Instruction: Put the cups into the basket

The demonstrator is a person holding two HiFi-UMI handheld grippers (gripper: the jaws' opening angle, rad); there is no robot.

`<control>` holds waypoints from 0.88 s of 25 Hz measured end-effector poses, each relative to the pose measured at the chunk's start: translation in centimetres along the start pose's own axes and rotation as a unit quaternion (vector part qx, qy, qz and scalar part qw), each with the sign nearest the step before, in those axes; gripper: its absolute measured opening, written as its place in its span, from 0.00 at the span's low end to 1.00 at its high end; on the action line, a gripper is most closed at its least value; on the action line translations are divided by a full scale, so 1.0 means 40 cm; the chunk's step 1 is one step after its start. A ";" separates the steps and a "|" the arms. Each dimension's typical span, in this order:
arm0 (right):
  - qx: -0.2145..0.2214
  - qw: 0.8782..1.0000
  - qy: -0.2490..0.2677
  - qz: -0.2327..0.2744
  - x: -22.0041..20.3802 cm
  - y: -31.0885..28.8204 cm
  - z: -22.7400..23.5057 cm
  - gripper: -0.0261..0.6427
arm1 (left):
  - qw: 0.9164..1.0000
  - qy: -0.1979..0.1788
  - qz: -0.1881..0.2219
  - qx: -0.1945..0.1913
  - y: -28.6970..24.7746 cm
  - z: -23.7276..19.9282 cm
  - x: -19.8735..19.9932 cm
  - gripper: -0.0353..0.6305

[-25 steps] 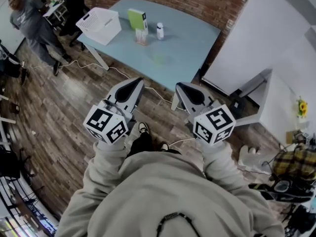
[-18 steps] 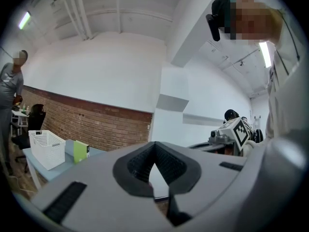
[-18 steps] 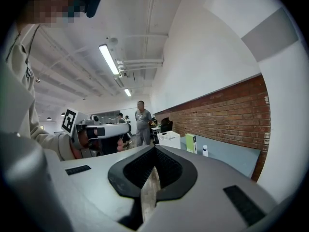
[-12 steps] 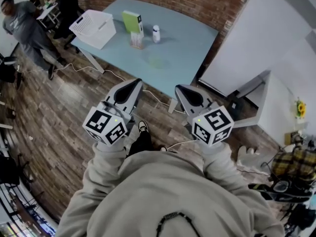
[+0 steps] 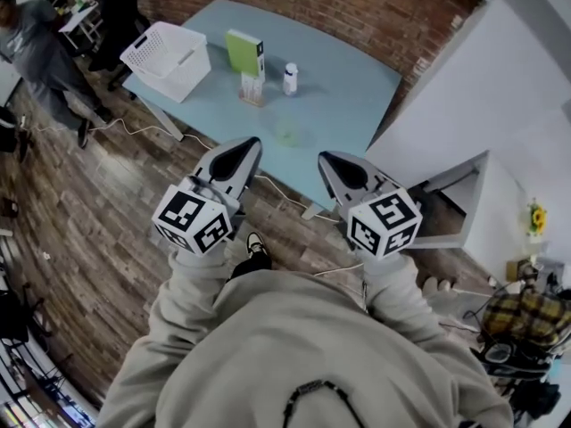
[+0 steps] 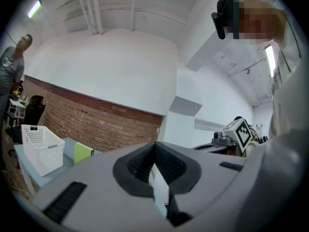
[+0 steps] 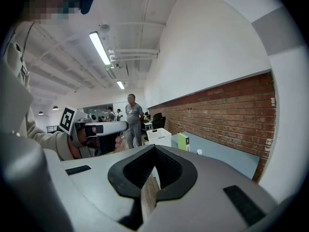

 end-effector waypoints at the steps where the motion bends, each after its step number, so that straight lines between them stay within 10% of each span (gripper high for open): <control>1: 0.001 1.000 0.002 -0.003 0.008 -0.026 0.001 0.06 | 1.000 0.005 0.000 -0.001 -0.006 -0.024 -0.003 0.05; 22: -0.024 0.997 -0.030 -0.065 0.014 -0.411 0.062 0.06 | 0.998 0.033 -0.019 -0.051 -0.073 -0.391 -0.060 0.05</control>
Point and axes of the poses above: the fingertips, and each gripper's own axes: y backward along the fingers, z to its right, x out of its top, the point moved 4 cm from there along y, backward along the fingers, and after that the axes turned 11 degrees about -y, right-handed, at the moved point
